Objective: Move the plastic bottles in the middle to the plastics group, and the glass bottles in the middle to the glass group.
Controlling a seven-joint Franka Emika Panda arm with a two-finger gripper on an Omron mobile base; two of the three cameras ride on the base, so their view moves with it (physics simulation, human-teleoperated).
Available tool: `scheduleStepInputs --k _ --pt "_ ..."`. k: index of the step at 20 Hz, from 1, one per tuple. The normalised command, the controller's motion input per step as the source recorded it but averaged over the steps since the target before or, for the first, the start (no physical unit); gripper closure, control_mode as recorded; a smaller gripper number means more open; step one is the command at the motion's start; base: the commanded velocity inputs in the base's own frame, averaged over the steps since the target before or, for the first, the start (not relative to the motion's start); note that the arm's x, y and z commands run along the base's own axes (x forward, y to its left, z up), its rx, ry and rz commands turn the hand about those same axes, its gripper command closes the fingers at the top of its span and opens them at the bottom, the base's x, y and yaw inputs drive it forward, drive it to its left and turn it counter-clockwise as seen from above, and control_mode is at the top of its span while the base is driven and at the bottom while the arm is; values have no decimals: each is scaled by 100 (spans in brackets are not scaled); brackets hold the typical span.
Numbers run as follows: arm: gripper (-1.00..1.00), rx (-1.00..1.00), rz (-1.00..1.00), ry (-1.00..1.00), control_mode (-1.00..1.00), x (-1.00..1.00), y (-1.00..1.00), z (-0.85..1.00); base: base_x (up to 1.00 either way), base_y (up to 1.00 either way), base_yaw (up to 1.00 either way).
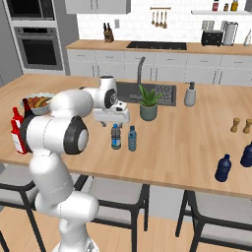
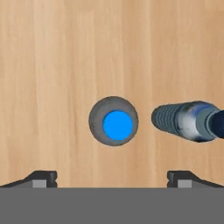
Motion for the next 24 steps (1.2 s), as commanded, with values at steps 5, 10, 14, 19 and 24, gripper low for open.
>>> scheduleStepInputs --k 5,10,14,19,24 --pt "-100 0 1 0 -100 36 0 -18 0 0 0" --pt "-100 0 0 0 -100 33 -3 -25 0 0 0" --pt "-100 0 0 0 -100 21 -3 -19 0 0 0" --pt "-100 1 0 0 -100 -12 -3 -2 0 0 0" --pt "-100 0 0 0 -100 -16 0 0 0 0 0"
